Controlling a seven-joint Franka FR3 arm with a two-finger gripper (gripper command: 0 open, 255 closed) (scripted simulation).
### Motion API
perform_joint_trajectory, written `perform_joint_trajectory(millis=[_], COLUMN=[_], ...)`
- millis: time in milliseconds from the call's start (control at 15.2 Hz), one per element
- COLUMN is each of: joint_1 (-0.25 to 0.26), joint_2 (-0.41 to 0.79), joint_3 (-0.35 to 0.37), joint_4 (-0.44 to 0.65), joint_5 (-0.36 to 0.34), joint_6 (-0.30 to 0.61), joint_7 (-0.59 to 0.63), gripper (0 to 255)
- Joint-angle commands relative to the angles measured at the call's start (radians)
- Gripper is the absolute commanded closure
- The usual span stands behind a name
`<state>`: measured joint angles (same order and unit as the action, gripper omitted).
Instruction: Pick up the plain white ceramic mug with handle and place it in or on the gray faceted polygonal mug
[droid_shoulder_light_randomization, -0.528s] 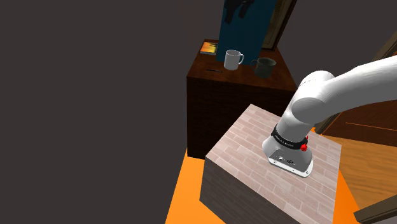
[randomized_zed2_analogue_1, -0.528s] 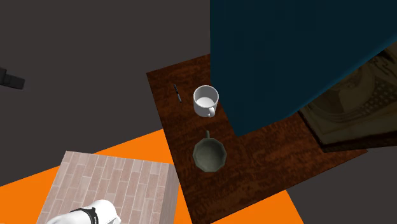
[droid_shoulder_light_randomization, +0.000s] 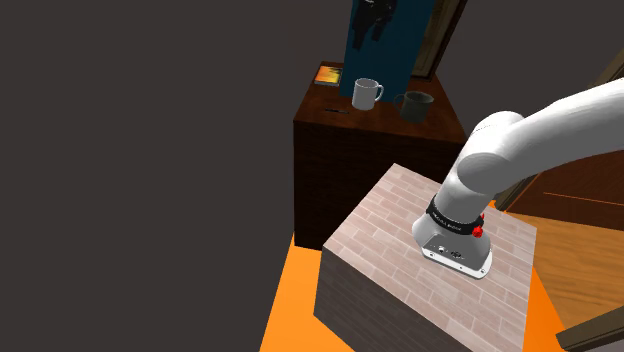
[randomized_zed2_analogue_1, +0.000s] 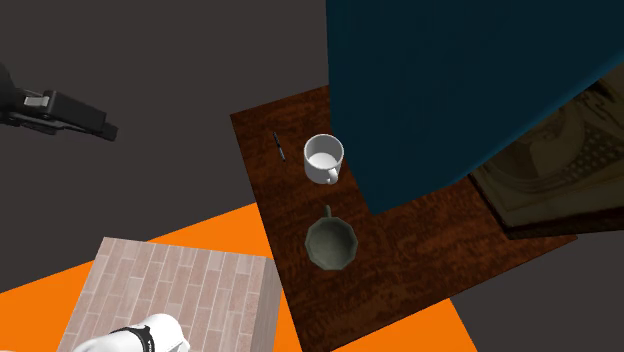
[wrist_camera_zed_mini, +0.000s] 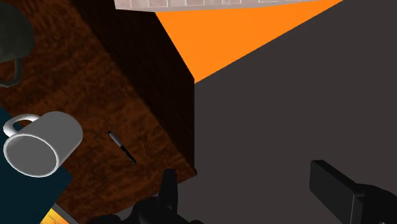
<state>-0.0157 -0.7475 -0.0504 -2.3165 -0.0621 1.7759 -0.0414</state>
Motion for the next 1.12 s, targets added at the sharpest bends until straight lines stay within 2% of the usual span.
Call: perform_joint_trajectory(millis=[0,594,1056], joint_1=[-0.01,-0.037,-0.046], joint_2=[0.032,0.249,0.473], joint_3=[-0.042,-0.208,-0.329], joint_4=[-0.011,0.007,0.086], joint_5=[-0.017,-0.052,-0.022], joint_6=[0.033,0.189,0.292], joint_7=[-0.046,-0.224,-0.38], gripper=[0,0,0])
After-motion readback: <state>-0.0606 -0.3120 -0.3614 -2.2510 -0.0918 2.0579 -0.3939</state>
